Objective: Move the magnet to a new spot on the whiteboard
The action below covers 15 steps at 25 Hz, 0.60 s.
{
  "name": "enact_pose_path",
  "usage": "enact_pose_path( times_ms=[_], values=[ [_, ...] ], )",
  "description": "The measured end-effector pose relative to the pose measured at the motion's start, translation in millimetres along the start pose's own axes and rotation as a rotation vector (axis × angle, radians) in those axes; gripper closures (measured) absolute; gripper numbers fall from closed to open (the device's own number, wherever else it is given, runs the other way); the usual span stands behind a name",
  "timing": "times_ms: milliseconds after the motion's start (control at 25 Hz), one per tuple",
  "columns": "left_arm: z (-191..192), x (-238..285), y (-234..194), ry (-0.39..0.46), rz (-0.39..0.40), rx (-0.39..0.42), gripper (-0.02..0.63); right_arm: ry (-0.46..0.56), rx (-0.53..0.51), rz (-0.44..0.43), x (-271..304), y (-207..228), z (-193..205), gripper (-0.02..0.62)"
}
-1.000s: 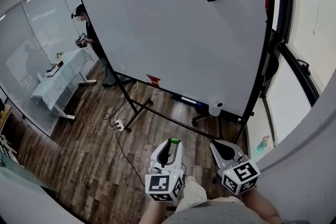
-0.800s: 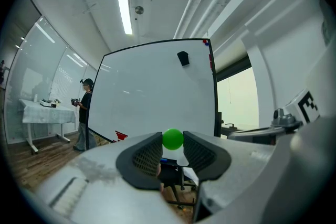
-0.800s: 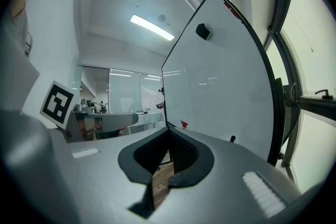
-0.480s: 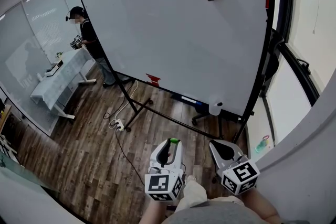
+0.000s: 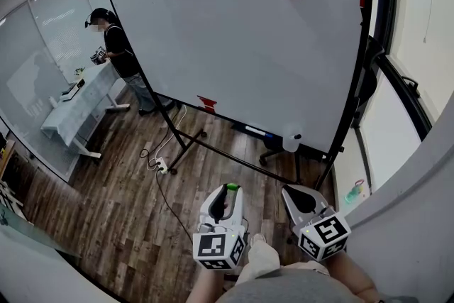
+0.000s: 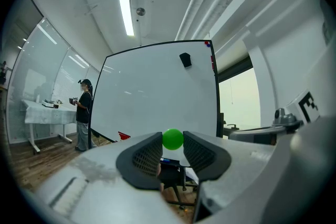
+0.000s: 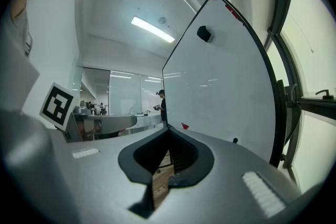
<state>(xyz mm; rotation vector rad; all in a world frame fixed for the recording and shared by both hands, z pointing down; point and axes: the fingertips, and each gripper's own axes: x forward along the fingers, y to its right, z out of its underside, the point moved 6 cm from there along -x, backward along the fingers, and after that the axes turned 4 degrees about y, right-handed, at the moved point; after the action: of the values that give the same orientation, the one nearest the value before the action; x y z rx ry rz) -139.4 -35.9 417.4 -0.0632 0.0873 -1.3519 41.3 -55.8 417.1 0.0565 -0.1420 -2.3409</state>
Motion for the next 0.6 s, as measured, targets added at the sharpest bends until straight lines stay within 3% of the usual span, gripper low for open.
enact_pose_path(
  times_ms=[600],
  values=[
    [-1.8,1.4,-4.2,0.002,0.012,-0.001,0.471,0.01,0.001,0.006,5.6,-2.2,-1.7,0.595]
  ],
)
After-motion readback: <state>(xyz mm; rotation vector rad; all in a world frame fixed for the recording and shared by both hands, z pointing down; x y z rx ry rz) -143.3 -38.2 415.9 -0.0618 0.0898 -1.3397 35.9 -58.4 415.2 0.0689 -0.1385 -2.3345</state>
